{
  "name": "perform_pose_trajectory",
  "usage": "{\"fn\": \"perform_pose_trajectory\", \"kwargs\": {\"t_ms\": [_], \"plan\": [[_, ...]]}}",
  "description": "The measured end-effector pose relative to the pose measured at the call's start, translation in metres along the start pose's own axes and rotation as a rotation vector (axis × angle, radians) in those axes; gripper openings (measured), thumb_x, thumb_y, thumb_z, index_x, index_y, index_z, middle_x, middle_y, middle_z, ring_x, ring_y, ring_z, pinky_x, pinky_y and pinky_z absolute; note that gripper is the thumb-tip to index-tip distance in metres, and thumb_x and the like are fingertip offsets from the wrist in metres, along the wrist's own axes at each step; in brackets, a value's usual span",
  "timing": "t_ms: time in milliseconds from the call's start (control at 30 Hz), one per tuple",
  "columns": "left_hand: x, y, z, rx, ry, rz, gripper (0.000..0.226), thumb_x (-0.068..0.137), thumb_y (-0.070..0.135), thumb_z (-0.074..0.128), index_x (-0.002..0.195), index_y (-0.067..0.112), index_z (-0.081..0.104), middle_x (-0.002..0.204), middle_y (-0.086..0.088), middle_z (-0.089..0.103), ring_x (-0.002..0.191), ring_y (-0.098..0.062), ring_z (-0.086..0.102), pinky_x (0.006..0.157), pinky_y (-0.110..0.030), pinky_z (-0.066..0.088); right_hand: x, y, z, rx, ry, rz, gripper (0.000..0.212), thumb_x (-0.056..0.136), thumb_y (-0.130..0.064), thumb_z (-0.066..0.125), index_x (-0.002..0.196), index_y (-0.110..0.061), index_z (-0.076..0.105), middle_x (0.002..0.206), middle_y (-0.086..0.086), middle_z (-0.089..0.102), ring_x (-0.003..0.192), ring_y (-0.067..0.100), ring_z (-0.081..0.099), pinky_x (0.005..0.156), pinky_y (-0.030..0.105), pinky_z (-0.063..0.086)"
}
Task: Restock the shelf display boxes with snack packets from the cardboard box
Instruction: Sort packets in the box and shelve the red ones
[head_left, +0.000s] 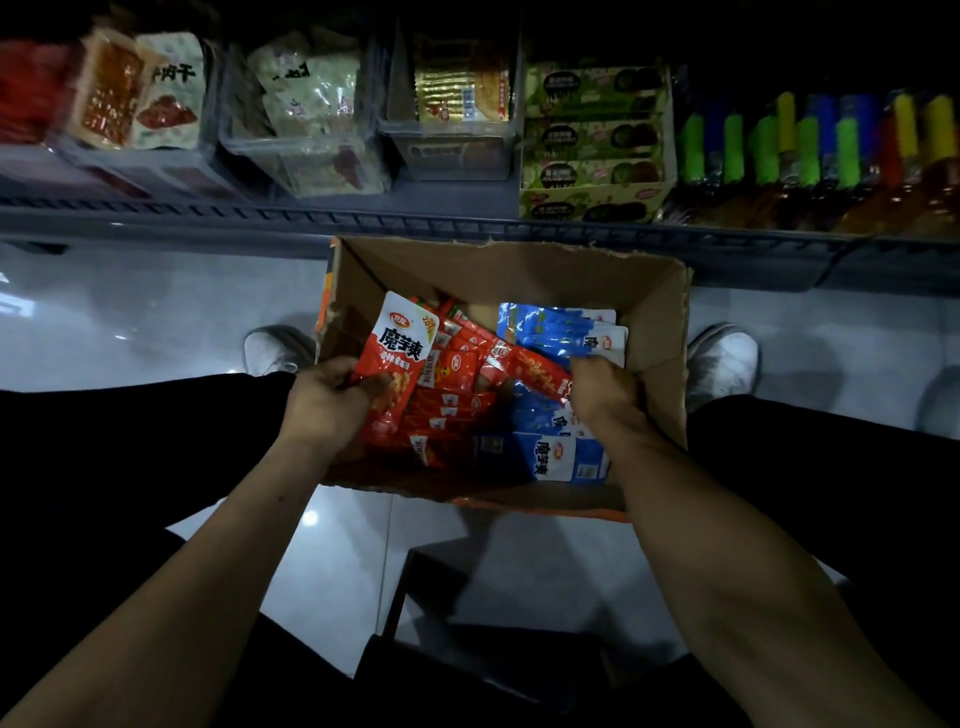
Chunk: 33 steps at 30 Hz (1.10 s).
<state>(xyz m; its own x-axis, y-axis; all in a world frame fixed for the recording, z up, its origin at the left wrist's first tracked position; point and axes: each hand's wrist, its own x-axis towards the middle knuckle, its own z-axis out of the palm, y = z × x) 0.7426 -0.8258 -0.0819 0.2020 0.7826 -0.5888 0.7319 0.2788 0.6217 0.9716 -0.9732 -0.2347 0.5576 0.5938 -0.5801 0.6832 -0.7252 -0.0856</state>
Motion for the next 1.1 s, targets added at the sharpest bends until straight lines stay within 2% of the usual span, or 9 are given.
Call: {"fn": "perform_pose_trajectory", "kwargs": {"t_ms": [100,267,467,533,633,800,933,1033,1100], "plan": [[-0.002,0.006,0.001,0.001,-0.047,0.028,0.019,0.087,0.026,0.069,0.106,0.021,0.069,0.102,0.002,0.067,0.091,-0.020,0.065,0.086,-0.032,0.050,-0.010,0.006,-0.013,0.254,-0.035,0.014,0.024,0.084,-0.012,0.067,0.109,-0.009,0.067,0.105,0.012,0.068,0.092,0.029,0.065,0.078,0.036,0.055],[-0.001,0.028,0.002,0.126,-0.219,0.133,0.017,0.086,0.023,0.071,0.102,0.020,0.071,0.103,-0.005,0.073,0.088,-0.020,0.069,0.091,-0.036,0.053,-0.039,0.008,-0.079,0.718,0.143,0.026,0.026,0.087,-0.008,0.061,0.112,-0.005,0.067,0.106,0.011,0.068,0.089,0.027,0.065,0.073,0.035,0.055],[-0.016,0.086,-0.019,0.435,-0.424,0.471,0.020,0.091,0.013,0.061,0.081,0.030,0.064,0.083,0.008,0.068,0.081,-0.012,0.065,0.072,-0.021,0.047,-0.101,0.000,-0.176,0.674,0.066,-0.162,0.023,0.090,-0.007,0.062,0.112,-0.014,0.062,0.100,0.002,0.062,0.089,0.019,0.060,0.065,0.022,0.044],[-0.024,0.108,-0.028,0.516,-0.447,0.590,0.015,0.091,0.014,0.061,0.088,0.028,0.063,0.087,0.010,0.067,0.083,-0.009,0.064,0.071,-0.018,0.047,-0.123,-0.002,-0.200,0.670,0.044,-0.229,0.017,0.088,-0.010,0.067,0.101,-0.020,0.062,0.091,-0.006,0.062,0.079,0.013,0.060,0.056,0.018,0.043],[-0.032,0.134,-0.039,0.566,-0.413,0.713,0.008,0.089,0.023,0.065,0.094,0.030,0.062,0.096,0.008,0.067,0.091,-0.011,0.064,0.079,-0.027,0.051,-0.154,-0.007,-0.236,0.703,0.090,-0.296,0.016,0.087,-0.015,0.071,0.098,-0.025,0.062,0.095,-0.003,0.064,0.078,0.012,0.063,0.060,0.023,0.046],[-0.048,0.161,-0.045,0.429,-0.453,0.763,0.010,0.091,0.026,0.064,0.085,0.022,0.057,0.089,-0.001,0.068,0.083,-0.015,0.066,0.070,-0.031,0.053,-0.182,-0.012,-0.281,0.770,0.181,-0.345,0.015,0.089,-0.011,0.067,0.095,-0.025,0.065,0.096,0.000,0.071,0.091,0.018,0.068,0.080,0.038,0.055],[-0.054,0.173,-0.040,0.006,-0.462,0.760,0.015,0.086,0.021,0.070,0.089,0.024,0.056,0.084,-0.007,0.072,0.078,-0.020,0.071,0.065,-0.035,0.057,-0.189,-0.022,-0.302,1.024,0.342,-0.326,0.013,0.097,-0.026,0.057,0.093,-0.026,0.070,0.092,-0.004,0.075,0.087,0.012,0.071,0.084,0.039,0.057],[-0.056,0.181,-0.036,-0.151,-0.399,0.773,0.018,0.084,0.024,0.072,0.095,0.034,0.062,0.089,-0.001,0.073,0.078,-0.011,0.071,0.065,-0.030,0.057,-0.192,-0.035,-0.307,1.343,0.373,-0.256,0.042,0.092,-0.055,0.049,0.093,-0.022,0.073,0.093,0.003,0.076,0.093,0.019,0.071,0.086,0.040,0.055],[-0.060,0.185,-0.036,-0.222,-0.357,0.733,0.007,0.082,0.026,0.072,0.084,0.027,0.065,0.080,-0.003,0.074,0.068,-0.008,0.070,0.060,-0.027,0.054,-0.194,-0.042,-0.306,1.615,0.312,-0.284,0.056,0.082,-0.064,0.050,0.103,-0.017,0.071,0.101,0.009,0.074,0.100,0.024,0.070,0.089,0.044,0.055]]}}
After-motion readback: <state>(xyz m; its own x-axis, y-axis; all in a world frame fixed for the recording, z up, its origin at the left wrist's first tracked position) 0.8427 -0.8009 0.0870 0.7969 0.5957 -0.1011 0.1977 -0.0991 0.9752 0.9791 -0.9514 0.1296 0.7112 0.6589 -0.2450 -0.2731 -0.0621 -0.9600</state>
